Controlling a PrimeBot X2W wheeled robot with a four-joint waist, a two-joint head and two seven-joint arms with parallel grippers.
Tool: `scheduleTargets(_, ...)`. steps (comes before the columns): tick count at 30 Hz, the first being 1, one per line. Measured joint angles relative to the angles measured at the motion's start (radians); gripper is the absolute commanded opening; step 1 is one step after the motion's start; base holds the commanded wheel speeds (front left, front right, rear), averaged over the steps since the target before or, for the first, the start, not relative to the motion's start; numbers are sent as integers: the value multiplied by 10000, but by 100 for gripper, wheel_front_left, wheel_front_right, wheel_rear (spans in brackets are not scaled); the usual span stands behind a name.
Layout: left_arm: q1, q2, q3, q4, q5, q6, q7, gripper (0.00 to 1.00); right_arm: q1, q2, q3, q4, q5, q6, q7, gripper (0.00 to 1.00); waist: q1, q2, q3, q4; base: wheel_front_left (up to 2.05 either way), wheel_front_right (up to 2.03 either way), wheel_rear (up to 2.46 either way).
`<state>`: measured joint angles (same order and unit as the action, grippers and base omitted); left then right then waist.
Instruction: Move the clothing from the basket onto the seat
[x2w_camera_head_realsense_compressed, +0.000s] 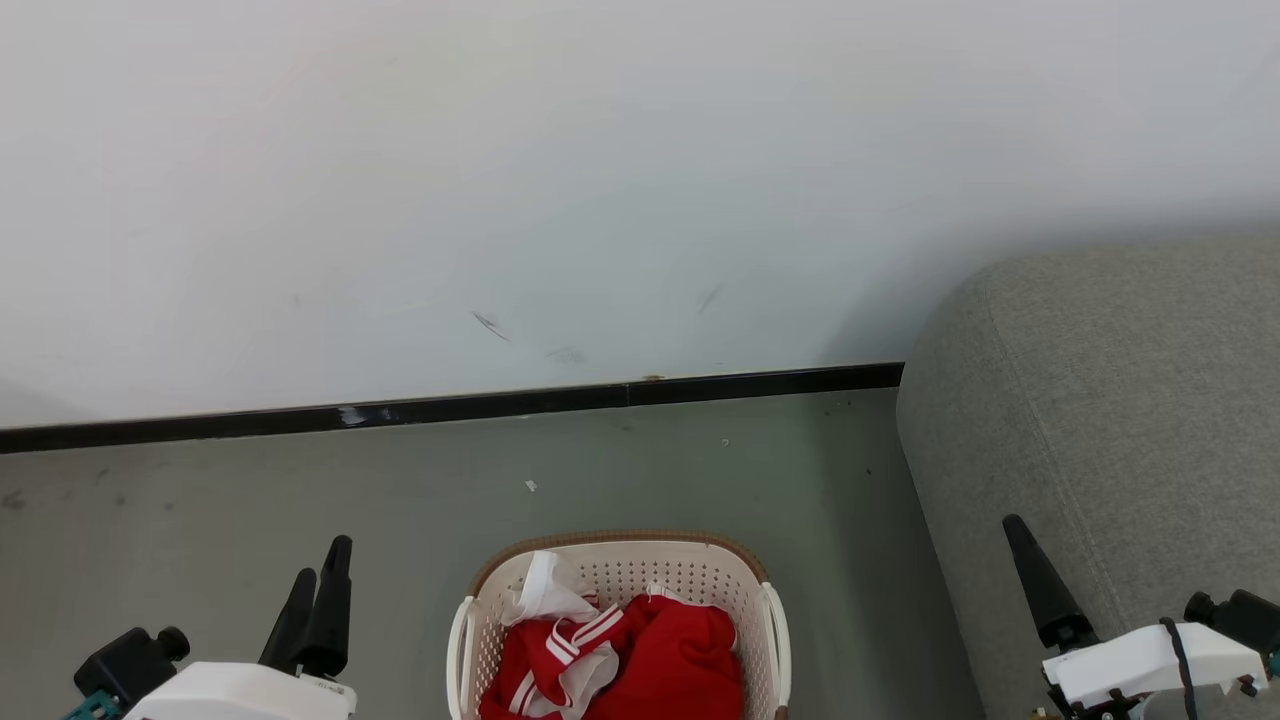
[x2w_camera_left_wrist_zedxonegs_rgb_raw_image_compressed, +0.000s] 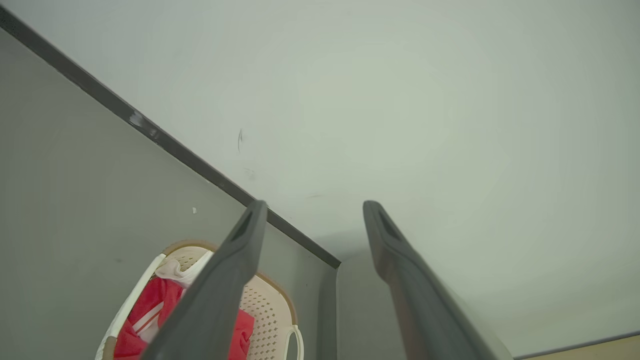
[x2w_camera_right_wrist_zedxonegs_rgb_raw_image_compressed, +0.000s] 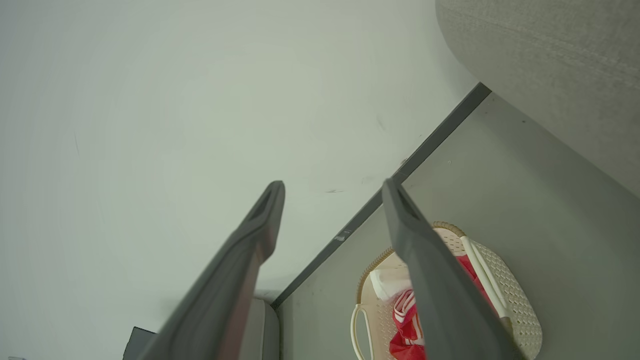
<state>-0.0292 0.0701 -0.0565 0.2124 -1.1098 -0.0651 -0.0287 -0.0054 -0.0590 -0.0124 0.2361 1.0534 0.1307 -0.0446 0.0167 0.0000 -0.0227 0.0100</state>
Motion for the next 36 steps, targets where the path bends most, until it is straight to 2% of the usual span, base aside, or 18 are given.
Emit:
scheduleTargets(10, -38, 88, -439, -330, 1659, 364, -313, 100, 11, 21, 104, -61, -1676, 0, -301, 100, 1, 0, -36, 16, 0, 0, 0)
scheduleTargets(27, 13, 263, -997, -558, 4148, 1080, -800, 100, 25, 153, 255, -274, -4420, 0, -777, 100, -120, 0, 48, 22, 0, 0, 0)
scheduleTargets(36, 182, 263, -1198, -610, 5081, 1333, -1083, 100, 25, 167, 291, -334, -5584, 0, -1009, 100, -148, 0, 107, 12, 0, 0, 0)
